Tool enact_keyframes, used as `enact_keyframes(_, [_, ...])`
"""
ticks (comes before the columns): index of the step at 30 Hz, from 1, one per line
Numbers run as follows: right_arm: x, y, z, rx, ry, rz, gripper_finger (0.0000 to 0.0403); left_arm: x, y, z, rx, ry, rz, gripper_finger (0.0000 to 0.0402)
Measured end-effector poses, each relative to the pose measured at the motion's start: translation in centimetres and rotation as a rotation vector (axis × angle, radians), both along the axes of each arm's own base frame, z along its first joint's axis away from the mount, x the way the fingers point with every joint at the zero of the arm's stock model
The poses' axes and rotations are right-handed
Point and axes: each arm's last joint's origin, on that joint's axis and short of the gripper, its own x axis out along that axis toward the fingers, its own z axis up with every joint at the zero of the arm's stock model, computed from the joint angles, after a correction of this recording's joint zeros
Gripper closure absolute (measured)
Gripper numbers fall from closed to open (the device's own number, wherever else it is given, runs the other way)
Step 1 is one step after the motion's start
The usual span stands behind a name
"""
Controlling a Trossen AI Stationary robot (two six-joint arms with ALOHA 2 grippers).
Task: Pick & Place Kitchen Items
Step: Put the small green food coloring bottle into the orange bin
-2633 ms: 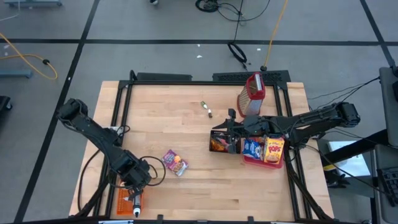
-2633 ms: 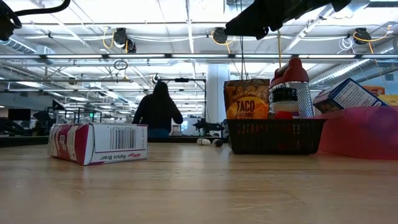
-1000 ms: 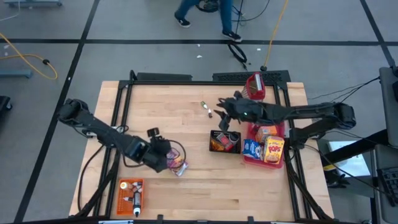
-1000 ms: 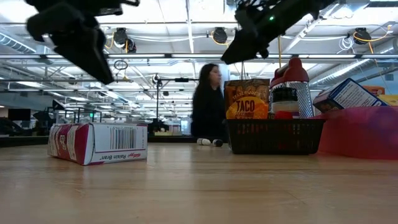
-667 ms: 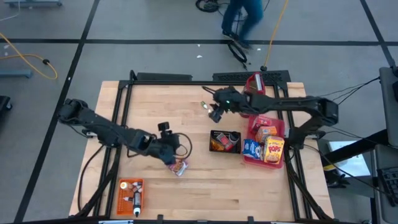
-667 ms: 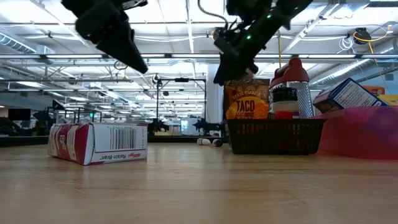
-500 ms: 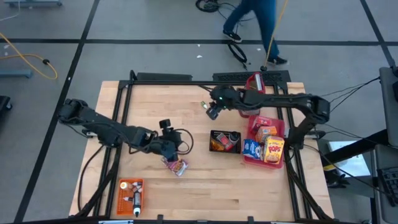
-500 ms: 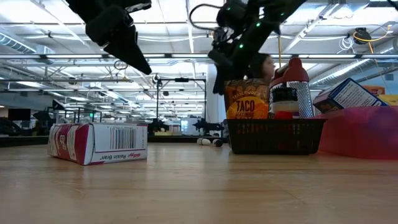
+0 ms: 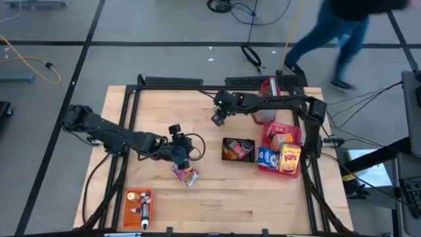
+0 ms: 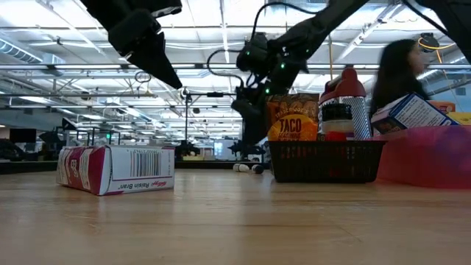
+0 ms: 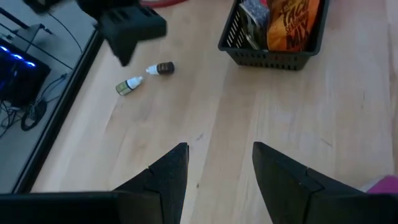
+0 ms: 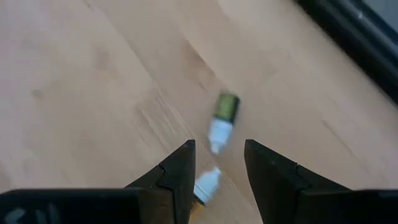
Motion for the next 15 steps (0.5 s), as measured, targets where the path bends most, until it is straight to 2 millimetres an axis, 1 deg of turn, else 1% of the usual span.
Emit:
enact_keyframes(2, [-0.1, -0.3, -0.8, 0.008, 0.025, -0.007, 0.0273, 0.1, 0.1, 0.1, 0.001, -0.011, 0.001, 0.0220])
enact_keyframes(4, [0.3, -0.8, -1.5, 0.002, 0.012, -0.015, 0.0273, 0.2, 0.2, 0.1, 0.005, -0.015, -0.001, 0.0220])
enact_keyframes(8, [0.3, -1.5, -2.7, 0.012, 0.037, -0.027, 0.0273, 0.5, 0.5, 0.3, 0.001, -0.036, 0.007, 0.0220])
enact_keyframes(15, [0.5, -2.0, -2.5, -0.008, -0.001, -0.031, 0.0273, 0.5, 0.8, 0.3, 0.001, -0.039, 0.017, 0.0220])
